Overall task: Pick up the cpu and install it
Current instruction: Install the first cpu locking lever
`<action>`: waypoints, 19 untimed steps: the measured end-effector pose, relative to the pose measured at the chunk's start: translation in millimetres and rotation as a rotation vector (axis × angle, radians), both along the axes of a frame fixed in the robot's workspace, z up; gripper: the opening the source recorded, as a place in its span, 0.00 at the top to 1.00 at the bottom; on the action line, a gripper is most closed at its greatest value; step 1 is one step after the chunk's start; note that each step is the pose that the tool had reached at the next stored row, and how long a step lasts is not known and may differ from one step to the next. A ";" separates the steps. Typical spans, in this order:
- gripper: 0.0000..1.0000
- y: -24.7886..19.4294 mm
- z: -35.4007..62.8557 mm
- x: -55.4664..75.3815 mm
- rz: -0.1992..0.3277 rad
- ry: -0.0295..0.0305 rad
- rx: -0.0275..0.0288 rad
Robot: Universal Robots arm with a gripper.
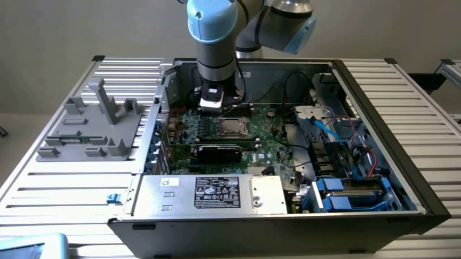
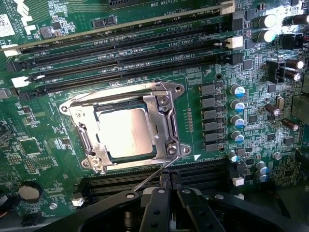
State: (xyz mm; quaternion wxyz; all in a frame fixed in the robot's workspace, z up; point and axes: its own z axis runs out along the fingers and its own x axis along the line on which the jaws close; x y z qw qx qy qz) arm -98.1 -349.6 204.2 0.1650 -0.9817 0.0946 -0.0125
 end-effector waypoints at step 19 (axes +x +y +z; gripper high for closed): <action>0.88 -0.1 -3.7 0.4 -0.001 0.0003 0.0000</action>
